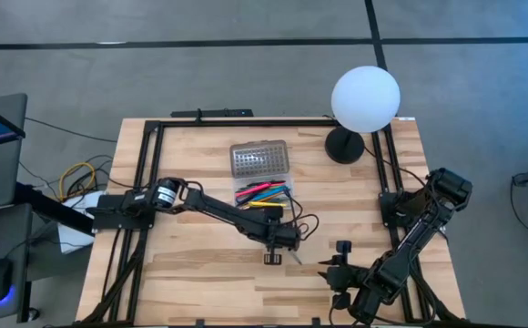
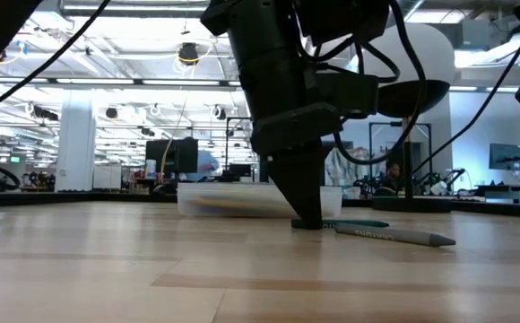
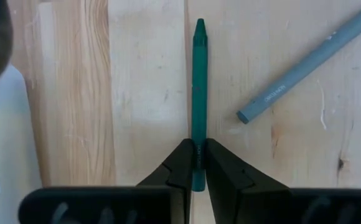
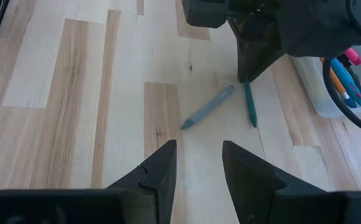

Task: Pick & place school supplies into a supply box
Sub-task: Put the green crayon into the gray supply box

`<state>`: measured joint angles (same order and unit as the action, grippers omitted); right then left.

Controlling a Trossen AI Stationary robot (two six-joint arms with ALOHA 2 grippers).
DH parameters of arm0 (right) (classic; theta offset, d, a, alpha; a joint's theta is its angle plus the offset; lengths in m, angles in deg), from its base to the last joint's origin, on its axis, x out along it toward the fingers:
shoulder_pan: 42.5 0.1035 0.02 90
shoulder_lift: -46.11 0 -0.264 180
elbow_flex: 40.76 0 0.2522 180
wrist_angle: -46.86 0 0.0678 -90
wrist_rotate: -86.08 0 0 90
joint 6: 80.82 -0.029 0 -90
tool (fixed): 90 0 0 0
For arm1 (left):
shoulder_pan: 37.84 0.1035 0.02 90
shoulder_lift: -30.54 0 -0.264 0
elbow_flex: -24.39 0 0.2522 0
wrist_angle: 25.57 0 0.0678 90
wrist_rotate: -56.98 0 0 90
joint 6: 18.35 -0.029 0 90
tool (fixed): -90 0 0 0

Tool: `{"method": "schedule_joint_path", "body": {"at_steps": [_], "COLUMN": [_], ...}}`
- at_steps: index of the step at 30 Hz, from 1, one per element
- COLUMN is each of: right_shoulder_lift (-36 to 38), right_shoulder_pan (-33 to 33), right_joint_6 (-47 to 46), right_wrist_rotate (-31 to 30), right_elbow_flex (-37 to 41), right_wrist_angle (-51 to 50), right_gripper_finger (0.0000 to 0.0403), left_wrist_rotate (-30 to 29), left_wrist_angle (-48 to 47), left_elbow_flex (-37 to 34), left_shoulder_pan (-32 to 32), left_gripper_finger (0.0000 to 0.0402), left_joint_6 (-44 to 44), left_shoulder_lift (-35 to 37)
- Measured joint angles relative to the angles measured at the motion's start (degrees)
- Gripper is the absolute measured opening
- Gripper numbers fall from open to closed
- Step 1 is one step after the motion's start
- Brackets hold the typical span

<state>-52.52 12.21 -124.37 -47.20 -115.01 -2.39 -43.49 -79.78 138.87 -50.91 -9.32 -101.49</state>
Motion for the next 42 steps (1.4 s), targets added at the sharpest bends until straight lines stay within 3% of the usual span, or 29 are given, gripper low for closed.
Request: {"method": "schedule_joint_path", "body": {"at_steps": [10,24,42], "right_shoulder_lift": [0.0,0.0,0.0], "right_shoulder_pan": [0.0,0.0,0.0], "right_joint_6": [0.0,0.0,0.0], "right_wrist_rotate": [0.0,0.0,0.0], "right_elbow_flex": [0.0,0.0,0.0], "right_wrist_angle": [0.2,0.4,0.4], "right_gripper_finger": [0.0121,0.0121,0.0121], "left_wrist_rotate": [-7.3,-27.0,-31.6], "left_wrist_angle": [-1.3,-3.8,-11.1], "left_elbow_flex": [-0.1,-0.3,-0.2], "left_shoulder_pan": [-3.3,-9.4,-10.3], "left_gripper_finger": [0.0024,0.0024,0.0024], "left_joint_6": [2.1,9.1,10.7], "left_shoulder_lift": [-0.1,-0.7,-0.5]}}
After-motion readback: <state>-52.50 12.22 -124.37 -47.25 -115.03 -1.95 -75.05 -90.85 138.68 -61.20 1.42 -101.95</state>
